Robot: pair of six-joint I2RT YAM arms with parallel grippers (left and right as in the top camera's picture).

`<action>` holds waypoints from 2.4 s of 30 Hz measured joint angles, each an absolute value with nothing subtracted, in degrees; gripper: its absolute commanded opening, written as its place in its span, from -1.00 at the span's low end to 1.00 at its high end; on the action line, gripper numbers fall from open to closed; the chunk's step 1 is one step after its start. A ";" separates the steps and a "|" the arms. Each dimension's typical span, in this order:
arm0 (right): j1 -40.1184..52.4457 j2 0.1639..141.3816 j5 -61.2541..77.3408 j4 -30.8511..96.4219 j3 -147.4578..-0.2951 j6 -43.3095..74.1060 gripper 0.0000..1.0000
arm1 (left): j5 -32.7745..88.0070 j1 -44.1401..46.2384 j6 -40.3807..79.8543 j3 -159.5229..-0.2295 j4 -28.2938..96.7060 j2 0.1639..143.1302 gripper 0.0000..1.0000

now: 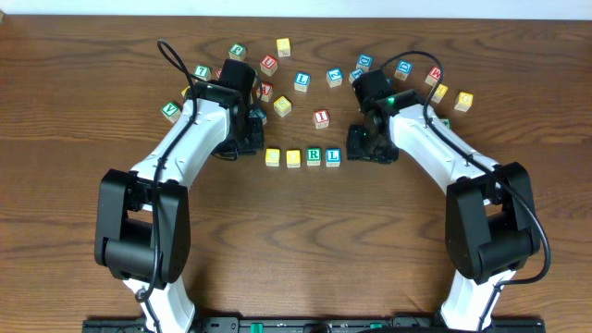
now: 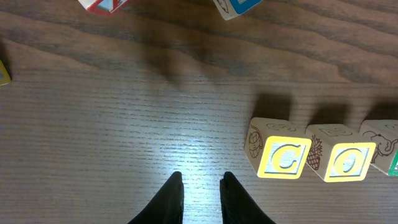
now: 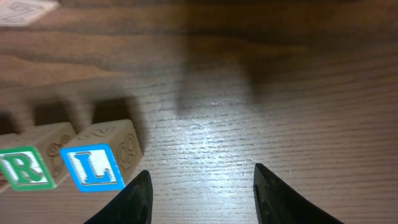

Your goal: Spell out CORL

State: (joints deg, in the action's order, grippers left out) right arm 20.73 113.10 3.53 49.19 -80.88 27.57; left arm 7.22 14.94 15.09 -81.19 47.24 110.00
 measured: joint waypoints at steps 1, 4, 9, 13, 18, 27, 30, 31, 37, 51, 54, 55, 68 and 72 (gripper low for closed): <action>20.75 113.10 3.68 48.73 -80.51 27.59 -0.07 | 7.22 14.94 15.22 -81.19 47.20 110.00 -0.59; 20.78 113.10 3.90 48.27 -80.20 27.62 -0.07 | 7.22 15.03 15.68 -81.19 46.89 110.06 -0.59; 20.75 113.10 4.12 48.12 -80.18 27.64 -0.06 | 7.38 15.55 16.58 -81.19 46.46 110.30 -0.59; 20.75 113.10 4.12 48.12 -80.18 27.64 -0.06 | 7.40 16.75 16.99 -81.19 45.91 110.32 -0.59; 20.78 113.10 4.12 48.14 -80.18 27.64 -0.05 | 7.40 18.37 17.80 -81.19 45.47 110.43 -0.59; 20.75 113.10 4.12 48.14 -80.16 27.64 -0.06 | 7.38 18.65 18.02 -81.19 44.97 110.50 -0.59; 20.78 113.10 4.12 48.12 -80.18 27.64 -0.05 | 7.20 18.65 18.04 -81.19 45.04 110.50 -0.59; 20.78 113.10 4.14 48.12 -80.16 27.64 -0.05 | 7.14 18.65 18.04 -81.19 45.08 110.50 -0.60; 20.78 113.10 4.14 47.64 -80.16 27.64 -0.06 | 6.57 18.65 18.06 -81.19 44.99 110.50 -0.63; 20.78 113.10 4.12 47.24 -80.16 27.66 -0.04 | 6.61 18.65 18.28 -81.12 42.13 115.96 -0.74; 20.78 113.10 4.12 47.22 -80.16 27.66 -0.03 | 7.29 18.65 18.28 -81.06 41.54 116.07 -0.73; 20.78 113.10 4.14 47.22 -80.16 27.66 -0.04 | 7.46 18.65 18.28 -81.06 41.45 116.07 -0.74; 20.78 113.10 4.14 47.29 -80.16 27.81 -0.04 | 7.86 20.82 18.28 -81.06 41.34 116.07 -0.73; 20.78 113.10 4.14 47.48 -80.16 27.81 -0.04 | 8.05 22.06 18.31 -81.06 40.75 116.07 -0.73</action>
State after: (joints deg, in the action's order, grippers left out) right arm 20.78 113.10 4.14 47.48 -80.16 27.81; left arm 8.05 22.06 18.31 -81.06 40.75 116.07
